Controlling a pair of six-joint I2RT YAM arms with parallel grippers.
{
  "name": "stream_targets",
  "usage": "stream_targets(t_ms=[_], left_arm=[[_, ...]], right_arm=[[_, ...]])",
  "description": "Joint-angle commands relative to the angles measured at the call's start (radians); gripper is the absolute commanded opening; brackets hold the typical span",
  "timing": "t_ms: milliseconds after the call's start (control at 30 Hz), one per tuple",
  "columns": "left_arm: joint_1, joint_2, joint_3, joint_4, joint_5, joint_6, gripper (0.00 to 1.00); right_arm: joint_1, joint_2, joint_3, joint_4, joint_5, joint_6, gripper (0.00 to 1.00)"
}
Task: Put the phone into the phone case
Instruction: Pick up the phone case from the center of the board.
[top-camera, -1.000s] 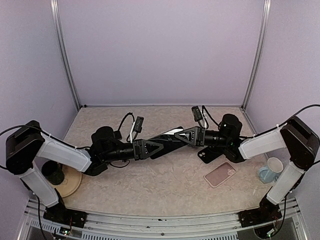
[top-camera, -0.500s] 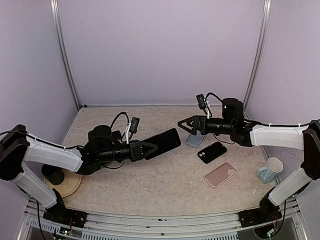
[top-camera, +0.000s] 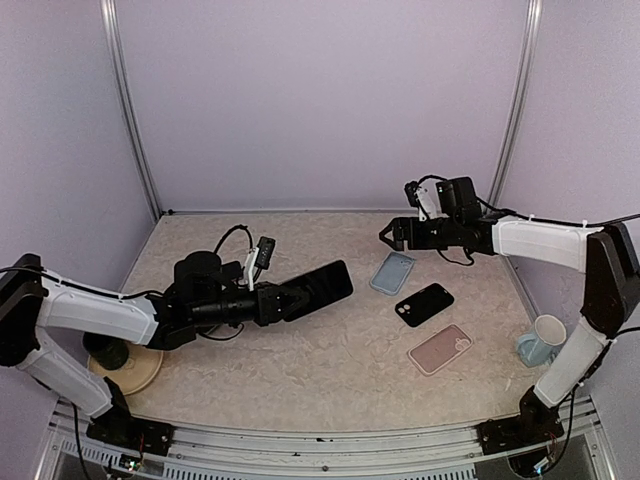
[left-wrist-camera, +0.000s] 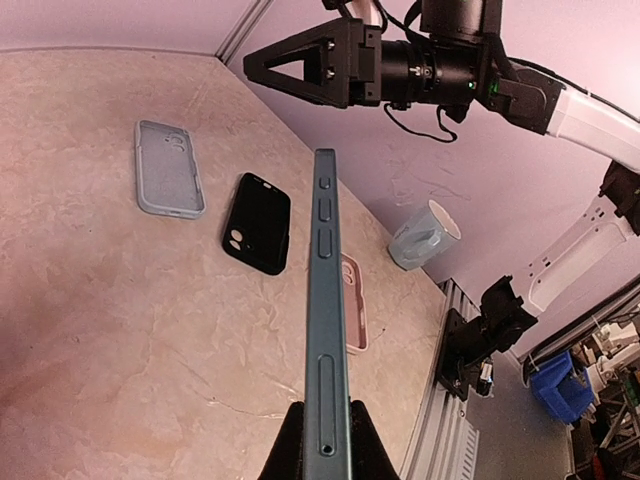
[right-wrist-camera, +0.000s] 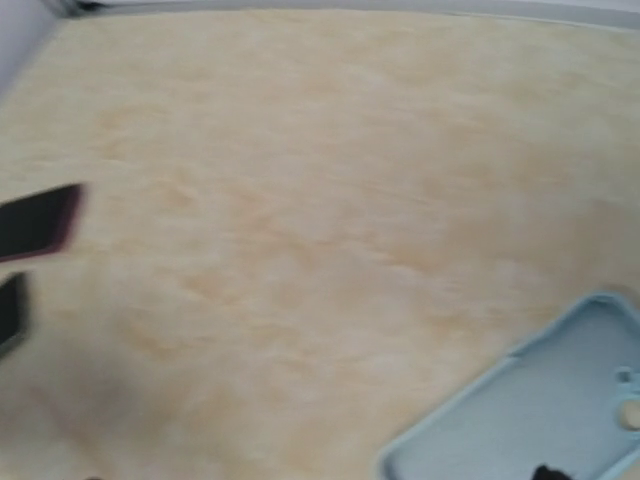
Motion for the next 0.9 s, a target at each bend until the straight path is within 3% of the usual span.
stream_targets(t_ms=[0,233,567,867], left_arm=[[-0.003,-0.037,-0.003,0.017,-0.019,0.022,0.0],[-0.003,-0.057,-0.009,-0.01,-0.023,0.023,0.0],[-0.004,-0.091,-0.036,-0.034,-0.021,0.015,0.0],[-0.009,-0.103,-0.048,-0.044,-0.018,0.009,0.0]], right_arm=[[-0.033,0.091,0.094,-0.102,0.073,-0.073,0.87],[-0.083,0.262,0.246,-0.158,0.063,-0.122,0.71],[-0.133,0.49,0.454,-0.281,0.077,-0.22,0.7],[-0.174,0.596,0.558,-0.324,0.051,-0.265,0.66]])
